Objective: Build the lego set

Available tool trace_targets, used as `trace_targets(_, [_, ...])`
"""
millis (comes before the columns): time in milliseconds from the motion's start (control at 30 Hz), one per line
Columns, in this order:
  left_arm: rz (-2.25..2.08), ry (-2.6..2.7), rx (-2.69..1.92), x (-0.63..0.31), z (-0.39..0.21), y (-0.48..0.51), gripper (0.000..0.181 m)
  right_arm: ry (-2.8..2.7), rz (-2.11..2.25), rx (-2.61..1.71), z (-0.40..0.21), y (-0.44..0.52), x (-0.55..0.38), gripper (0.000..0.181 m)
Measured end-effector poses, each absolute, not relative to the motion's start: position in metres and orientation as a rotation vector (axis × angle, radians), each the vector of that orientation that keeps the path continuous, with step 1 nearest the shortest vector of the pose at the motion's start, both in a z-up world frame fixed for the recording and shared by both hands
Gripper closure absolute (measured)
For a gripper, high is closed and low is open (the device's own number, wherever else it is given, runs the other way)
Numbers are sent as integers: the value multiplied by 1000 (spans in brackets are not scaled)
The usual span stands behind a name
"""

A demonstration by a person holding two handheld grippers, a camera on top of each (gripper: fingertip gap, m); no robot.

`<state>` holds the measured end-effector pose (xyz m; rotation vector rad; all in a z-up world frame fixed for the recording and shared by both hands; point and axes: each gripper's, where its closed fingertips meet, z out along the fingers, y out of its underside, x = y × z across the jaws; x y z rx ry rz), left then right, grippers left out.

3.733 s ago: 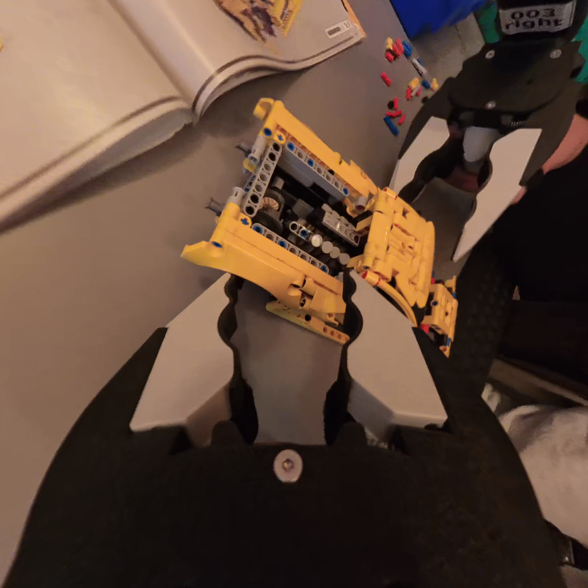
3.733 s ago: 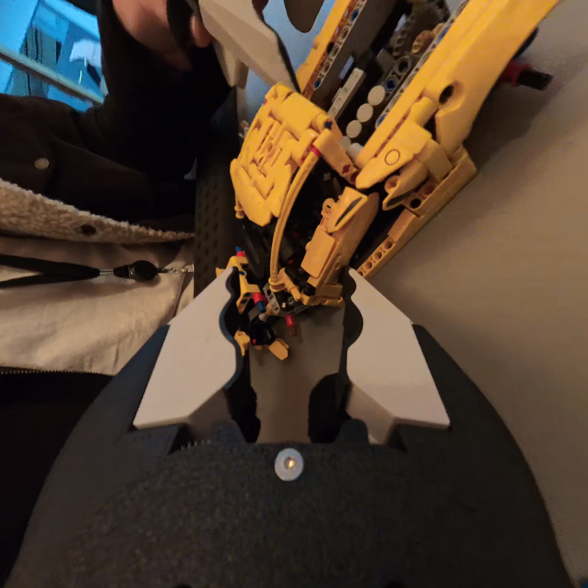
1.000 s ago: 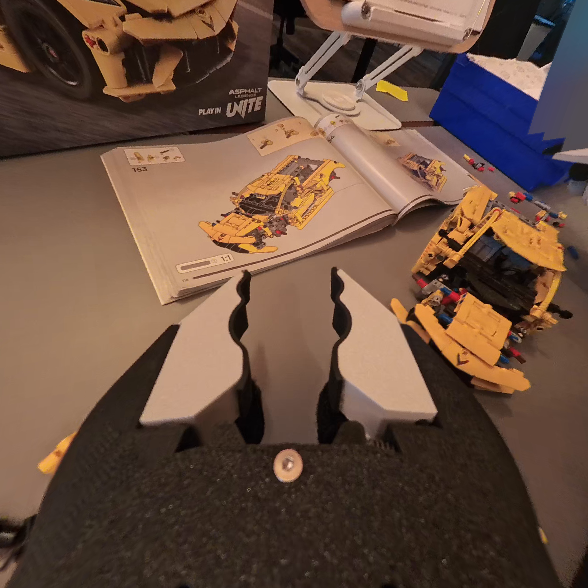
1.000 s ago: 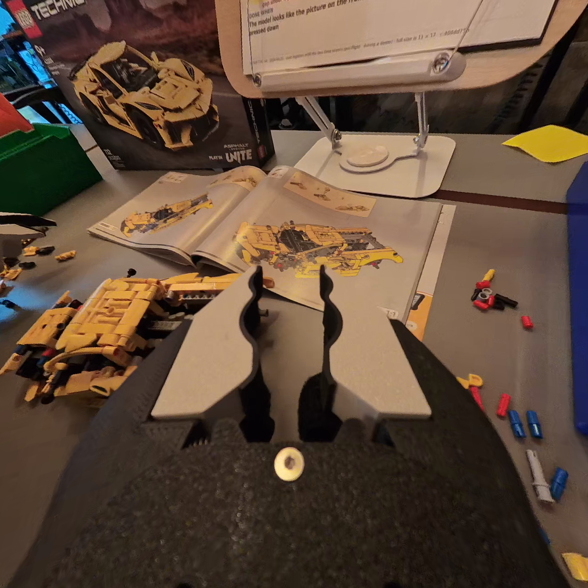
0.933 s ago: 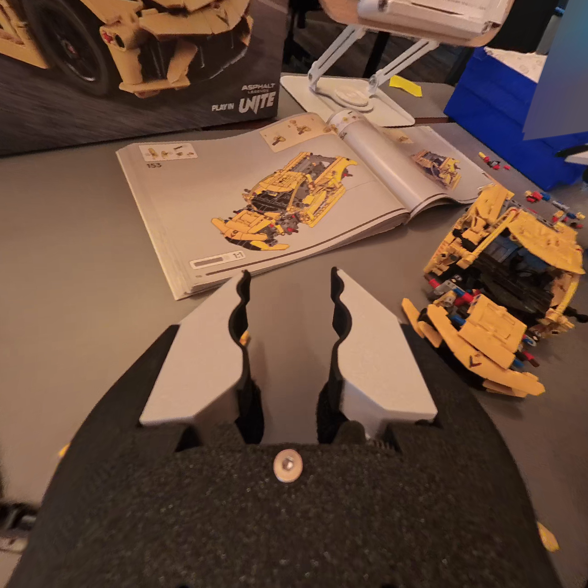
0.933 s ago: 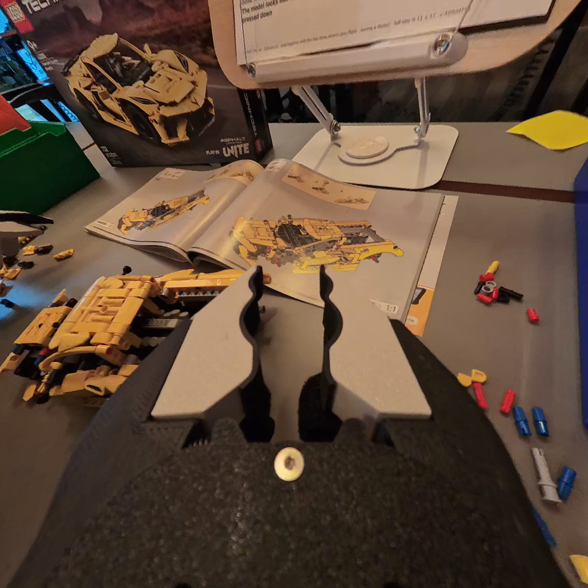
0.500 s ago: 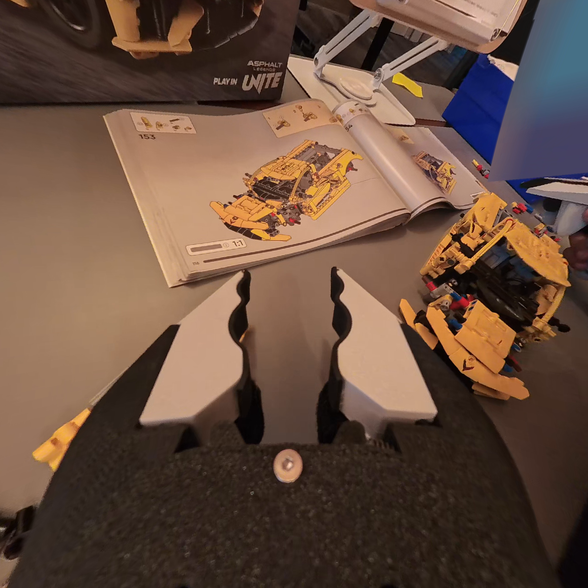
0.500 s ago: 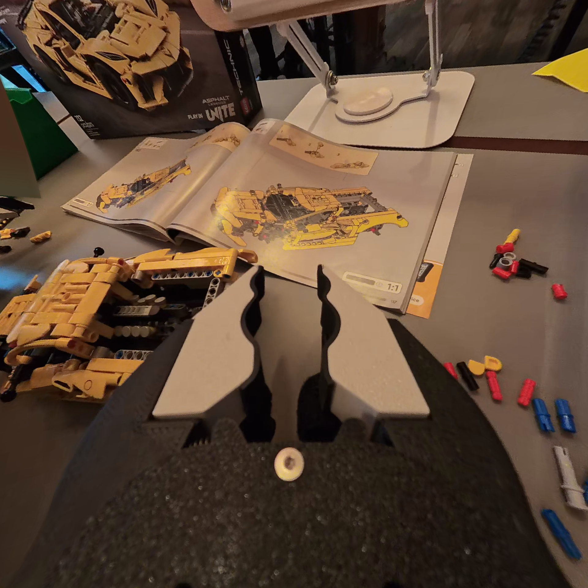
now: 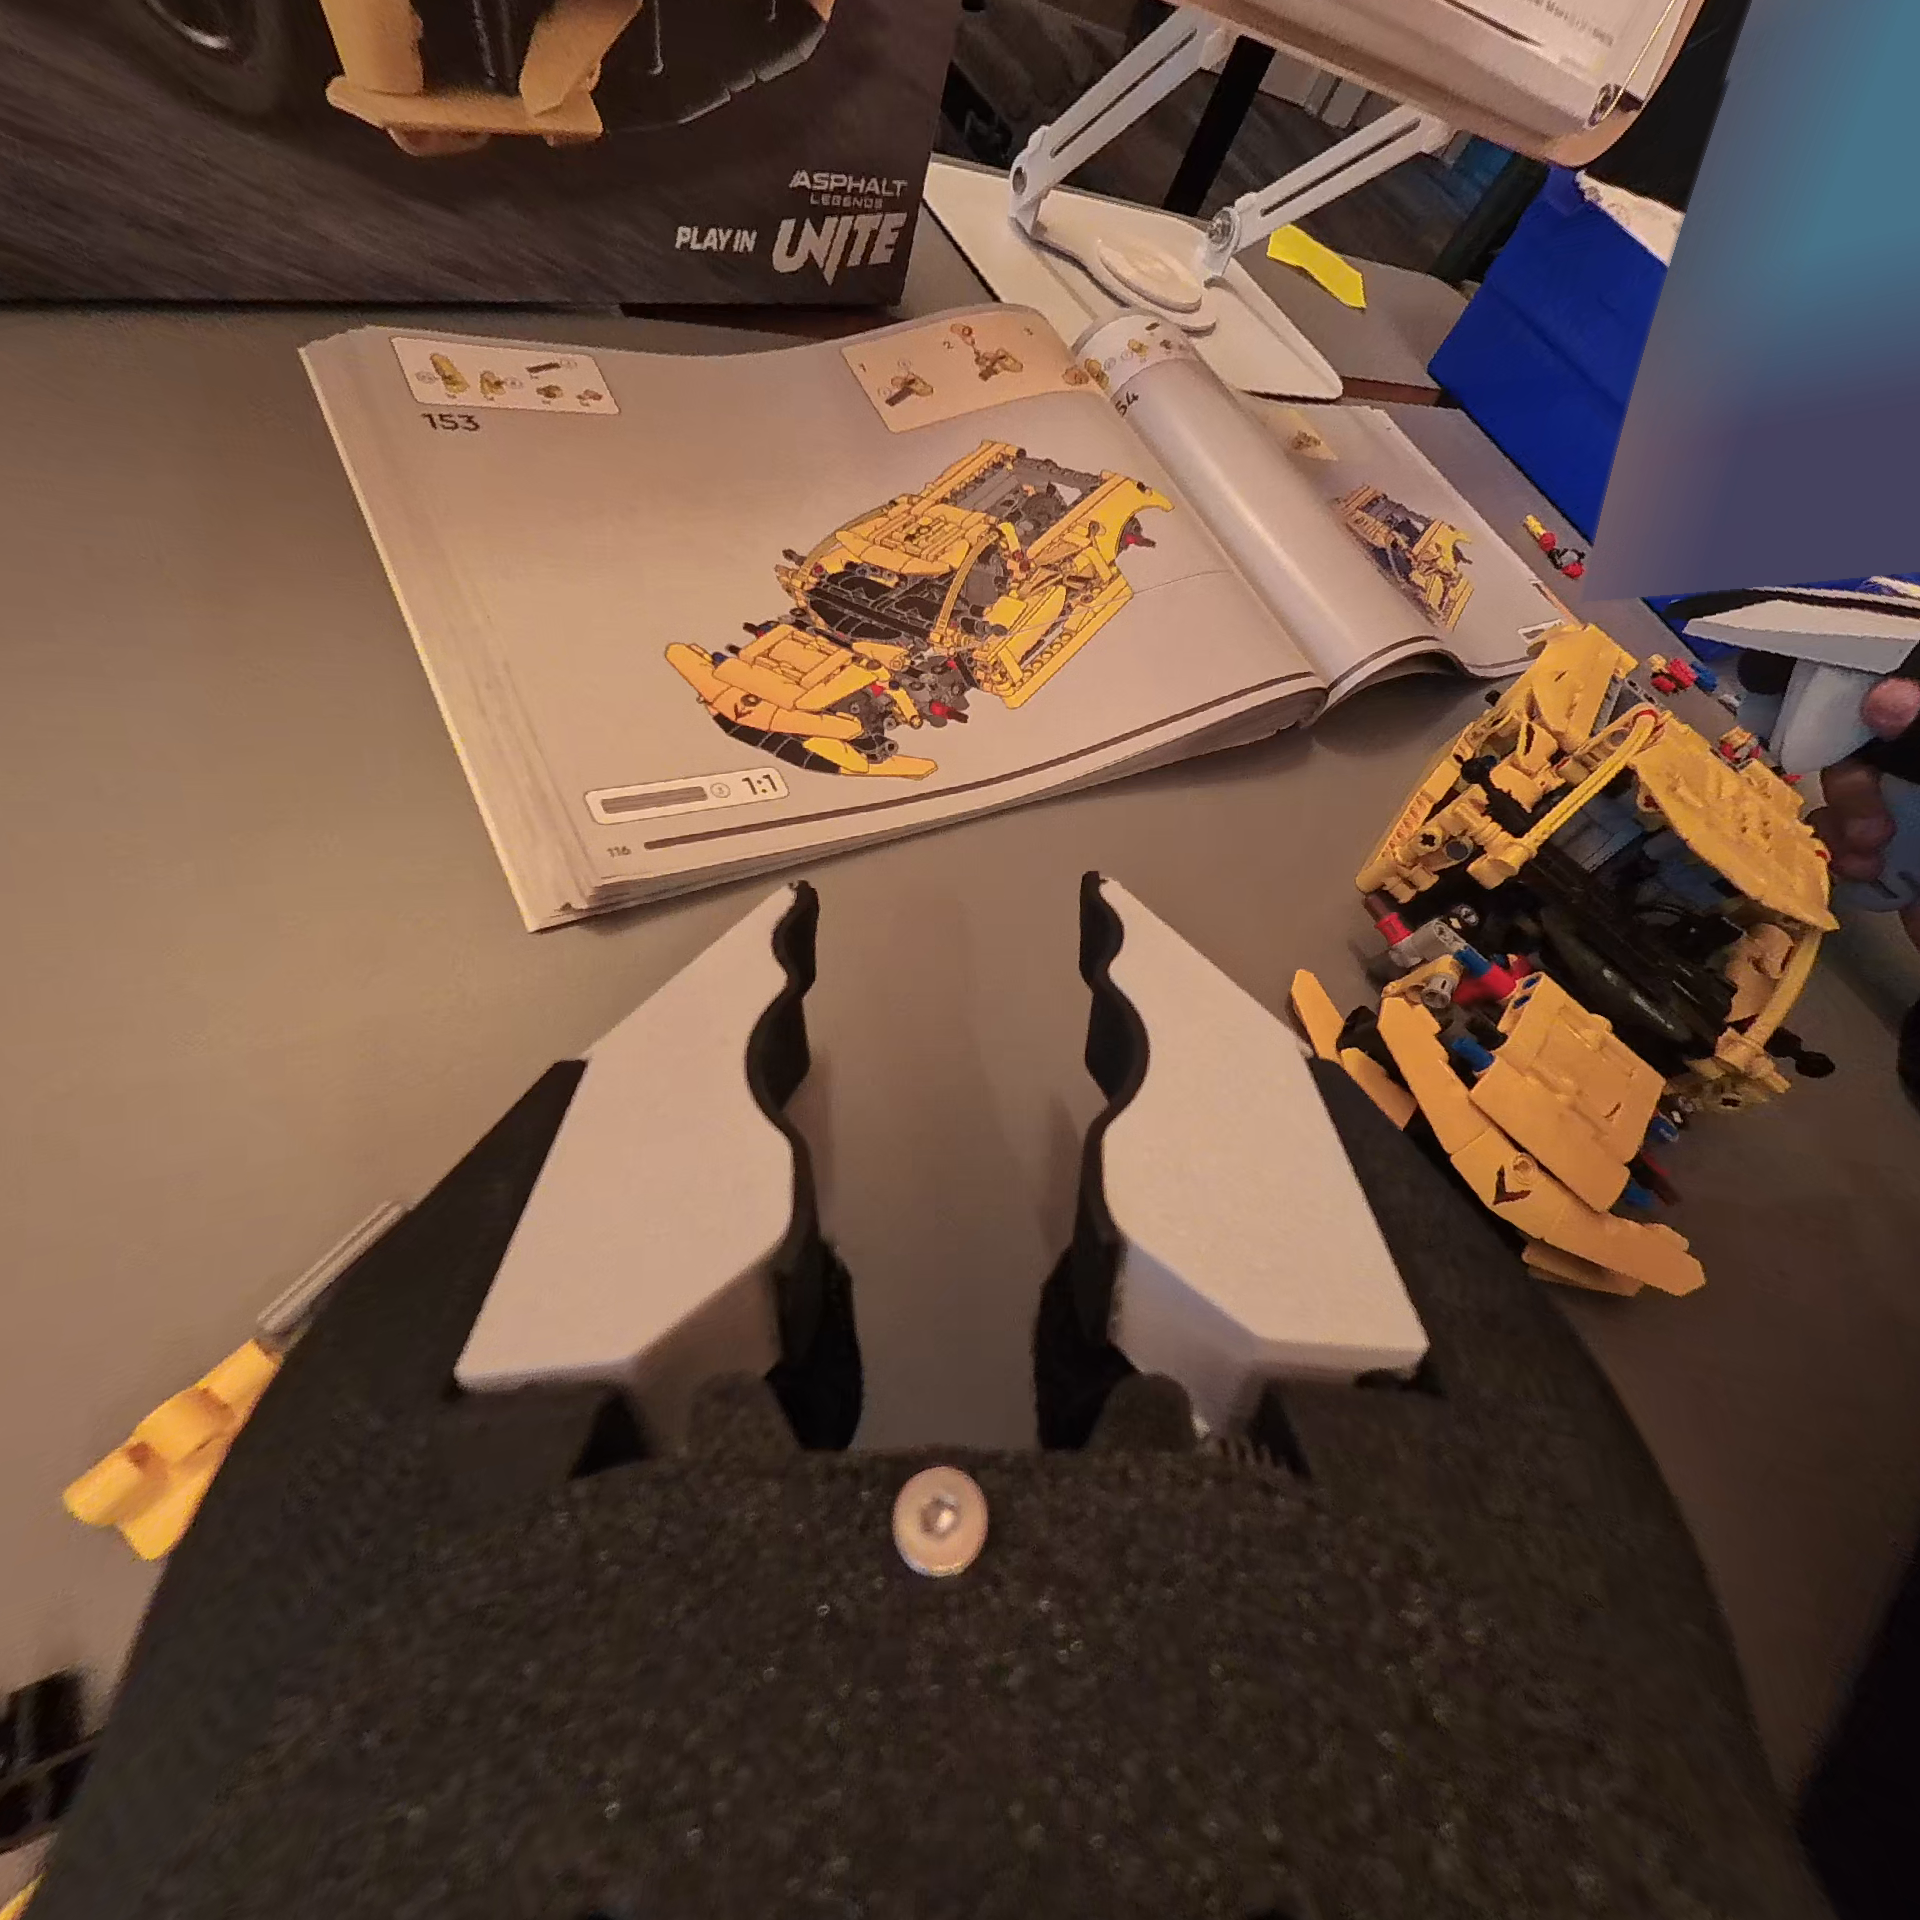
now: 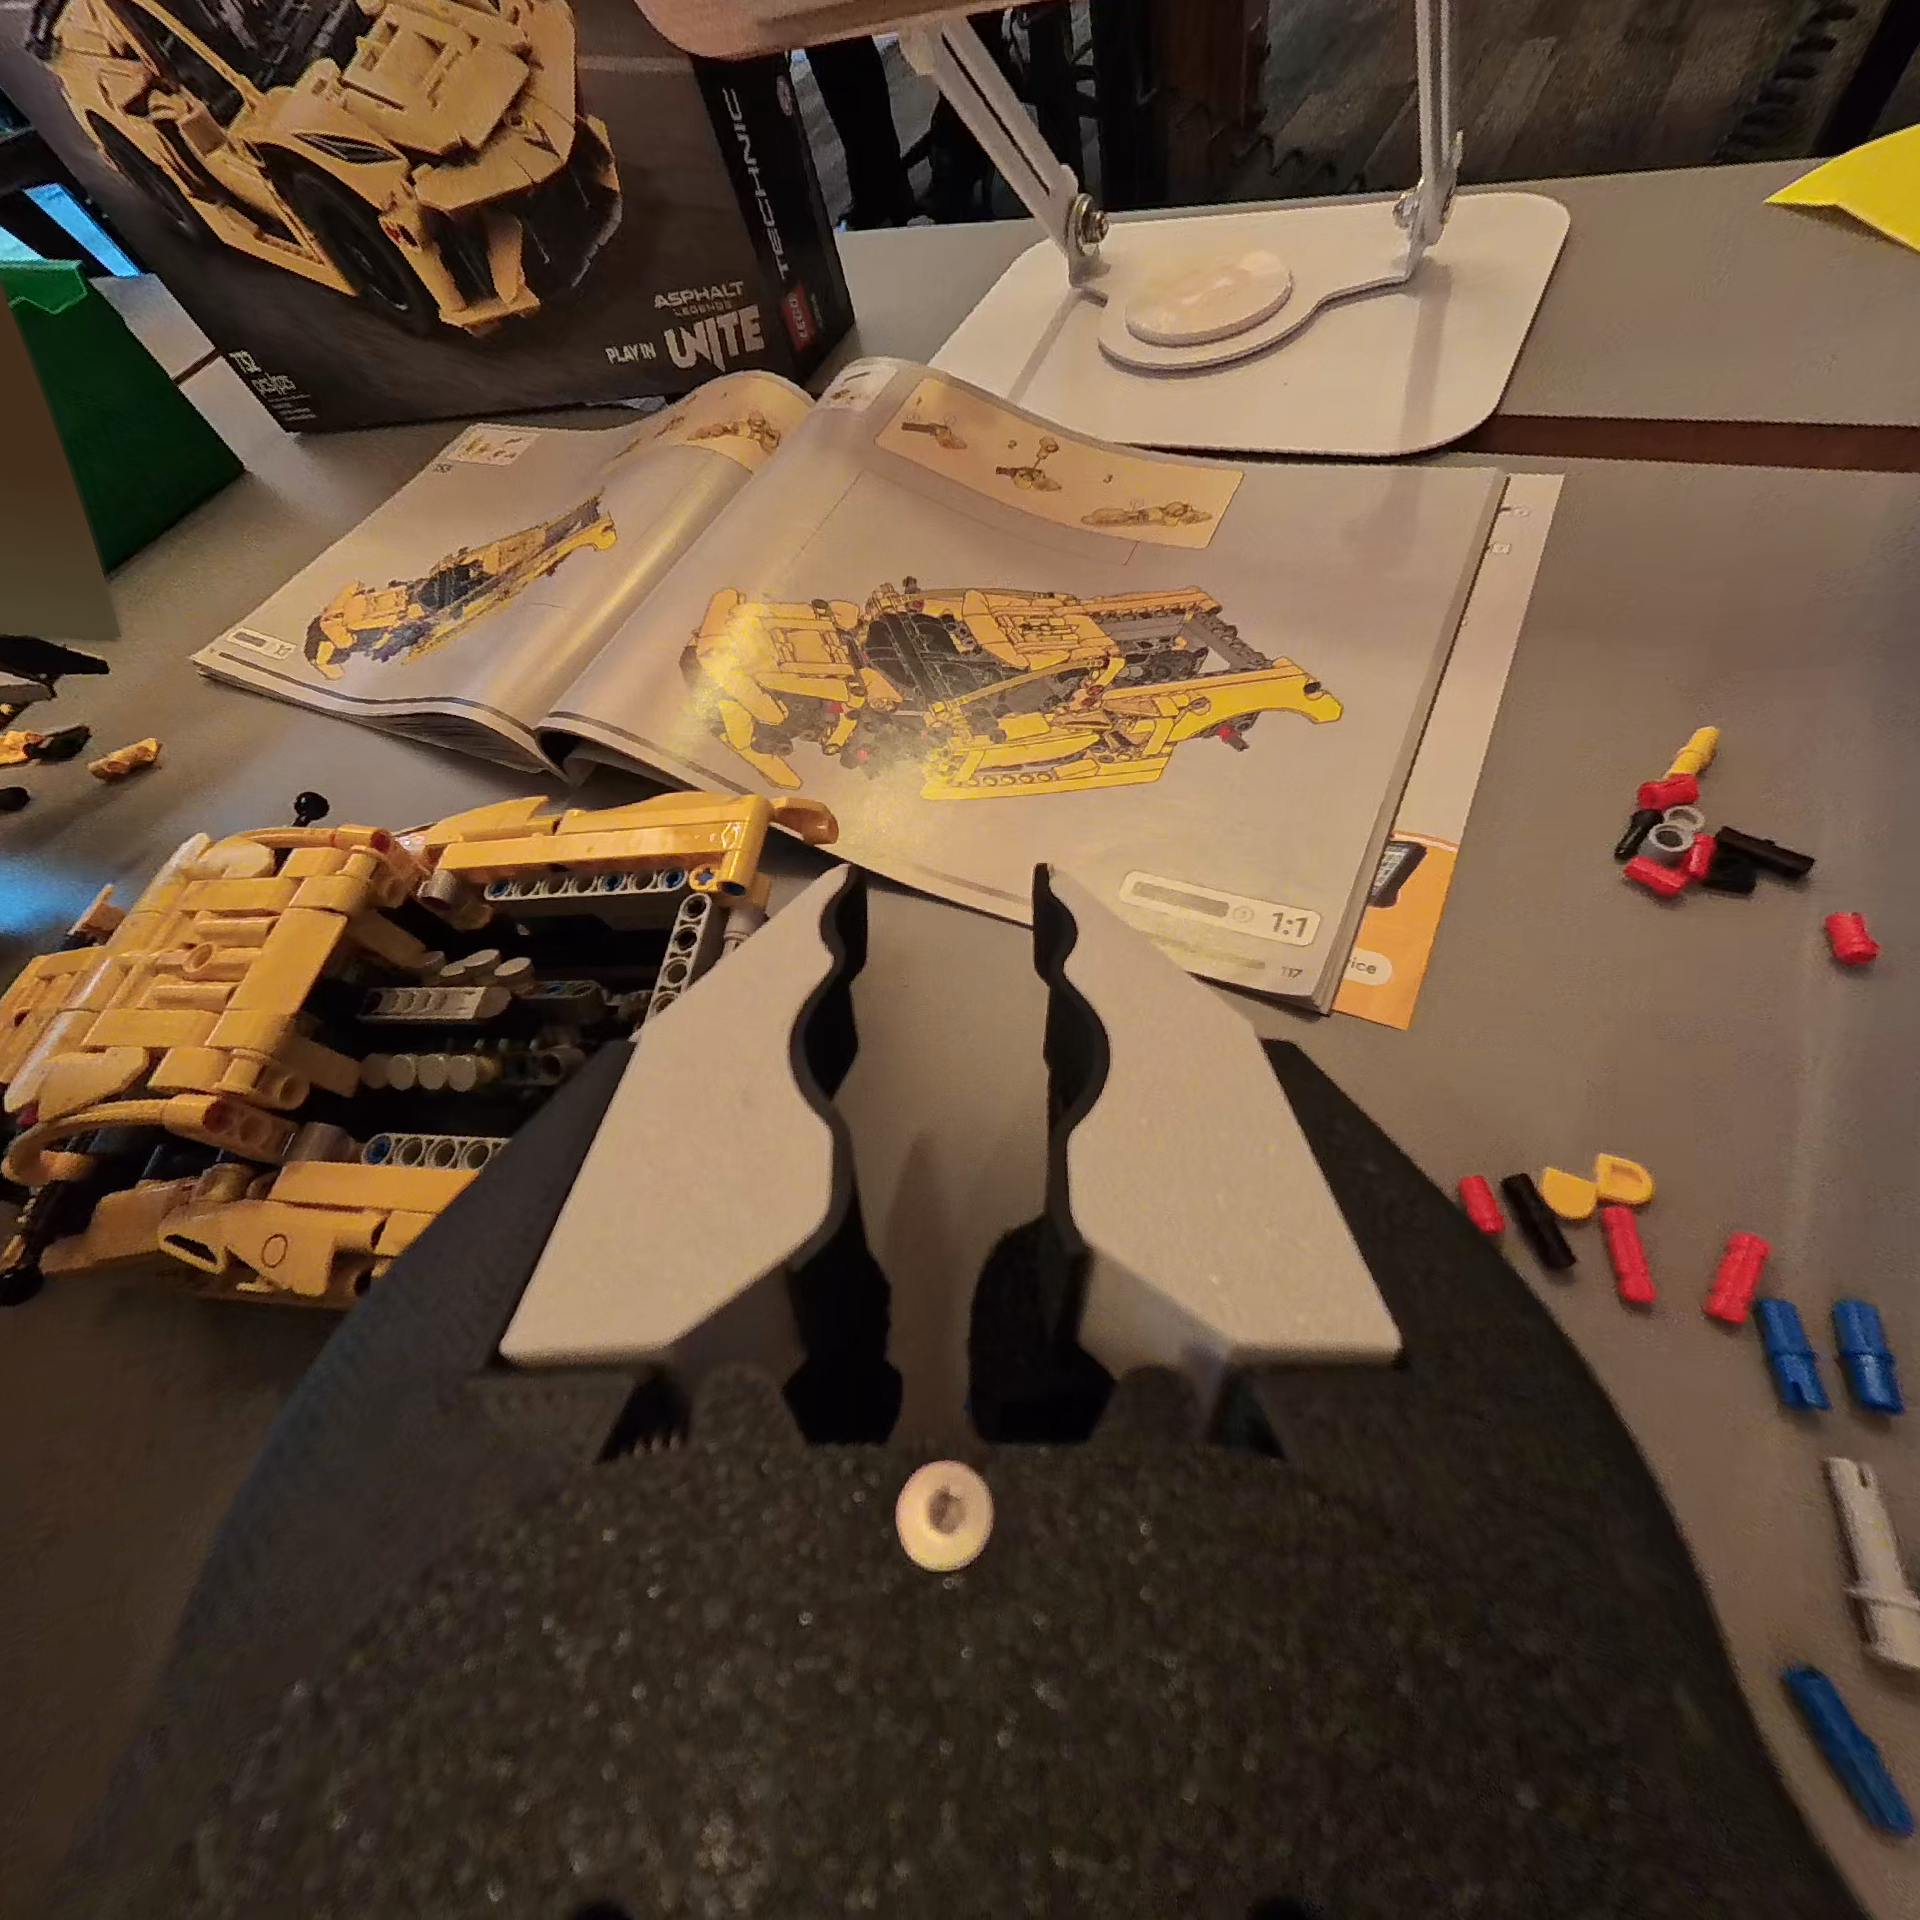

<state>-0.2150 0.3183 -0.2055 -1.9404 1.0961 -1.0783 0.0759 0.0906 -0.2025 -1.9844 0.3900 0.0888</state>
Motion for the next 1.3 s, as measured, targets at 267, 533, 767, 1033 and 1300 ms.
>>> trace_targets(267, [-1085,1104,-1944,-214,-207,317,130,386,93,-1994,-204,91,75,152])
trace_targets(533, [-1091,1104,-1949,-214,-208,317,130,390,96,-1997,-206,91,75,152])
trace_targets(767, [-1091,1105,-1951,-213,-208,316,130,389,95,-1997,-206,91,75,152])
trace_targets(1033, [-1093,1109,-1955,-213,-209,316,130,388,96,-2000,-207,91,75,152])
trace_targets(1300, [-1079,1118,-1938,-214,-207,314,130,365,70,-1988,-199,91,73,153])
